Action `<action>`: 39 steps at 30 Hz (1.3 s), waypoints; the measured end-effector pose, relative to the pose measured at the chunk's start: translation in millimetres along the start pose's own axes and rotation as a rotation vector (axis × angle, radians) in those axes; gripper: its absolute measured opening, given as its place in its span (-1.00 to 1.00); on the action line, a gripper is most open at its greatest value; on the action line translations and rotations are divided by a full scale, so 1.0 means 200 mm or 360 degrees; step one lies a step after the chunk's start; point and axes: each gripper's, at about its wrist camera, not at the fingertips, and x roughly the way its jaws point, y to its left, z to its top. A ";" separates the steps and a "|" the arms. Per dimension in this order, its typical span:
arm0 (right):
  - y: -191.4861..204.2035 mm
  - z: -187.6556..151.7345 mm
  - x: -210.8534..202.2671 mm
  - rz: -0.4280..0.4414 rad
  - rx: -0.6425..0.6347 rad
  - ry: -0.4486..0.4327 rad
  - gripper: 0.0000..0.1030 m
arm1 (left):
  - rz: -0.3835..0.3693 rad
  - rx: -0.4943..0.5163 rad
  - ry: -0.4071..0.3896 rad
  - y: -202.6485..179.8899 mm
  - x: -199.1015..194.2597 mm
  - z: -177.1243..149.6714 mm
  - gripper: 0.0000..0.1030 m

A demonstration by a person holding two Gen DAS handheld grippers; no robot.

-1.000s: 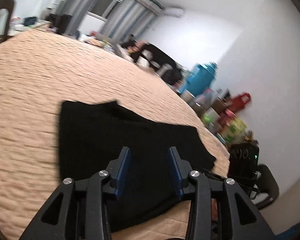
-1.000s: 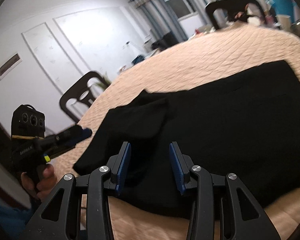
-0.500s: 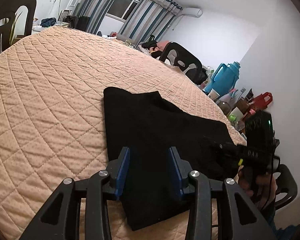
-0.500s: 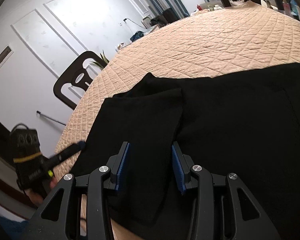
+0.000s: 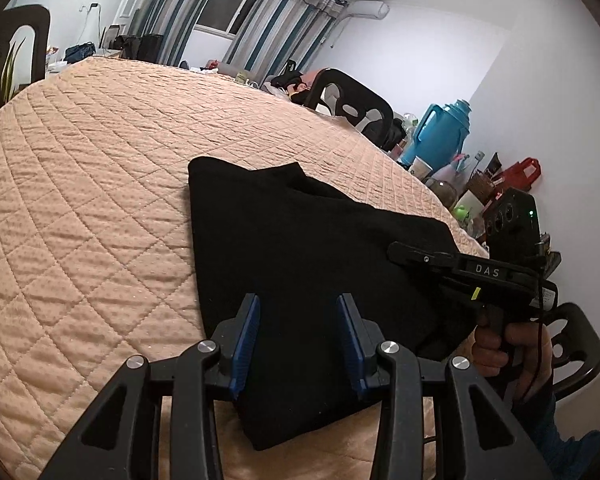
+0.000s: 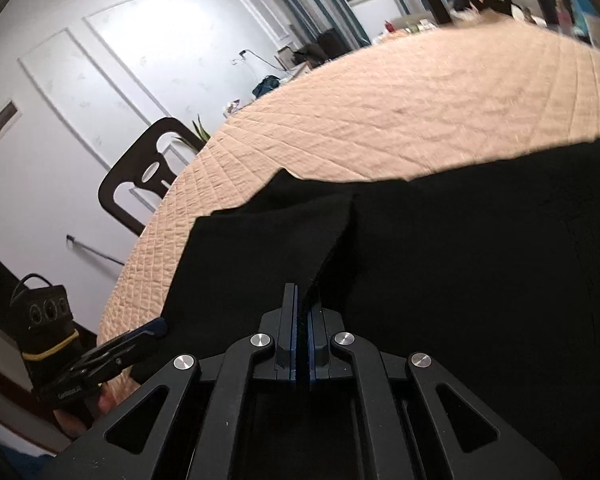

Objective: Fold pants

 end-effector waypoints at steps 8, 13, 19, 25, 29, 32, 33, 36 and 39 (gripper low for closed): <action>-0.01 -0.04 -0.03 0.0006 0.0020 -0.0025 -0.95 | -0.0010 -0.0003 0.0011 0.01 0.00 0.00 -0.18; 0.01 0.01 -0.05 0.0029 0.0006 -0.0030 -0.93 | 0.0047 0.0057 0.0026 0.01 0.00 0.06 -0.18; -0.04 0.12 0.00 -0.0046 0.0067 0.0026 -0.65 | 0.0145 0.0102 -0.0010 0.03 0.09 0.27 -0.18; -0.08 0.19 0.11 -0.0135 0.0058 0.0118 -0.94 | 0.0276 0.0074 0.0111 0.09 0.30 0.38 -0.18; -0.11 0.21 0.10 -0.0165 0.0104 0.0086 -0.94 | 0.0285 0.0103 0.0103 0.08 0.30 0.36 -0.18; -0.10 0.18 0.04 -0.0179 0.0098 0.0040 -0.94 | 0.0279 0.0108 0.0085 0.07 0.25 0.34 -0.18; -0.09 0.17 0.01 -0.0162 0.0080 0.0013 -0.94 | 0.0261 0.0113 0.0078 0.07 0.22 0.32 -0.18; -0.04 0.06 -0.13 -0.0165 -0.0067 -0.0074 -0.94 | 0.0210 0.0122 0.0056 0.04 0.12 0.23 -0.18; 0.04 -0.11 -0.21 -0.0163 -0.0214 -0.0077 -0.93 | 0.0161 0.0140 0.0053 0.01 0.05 0.14 -0.18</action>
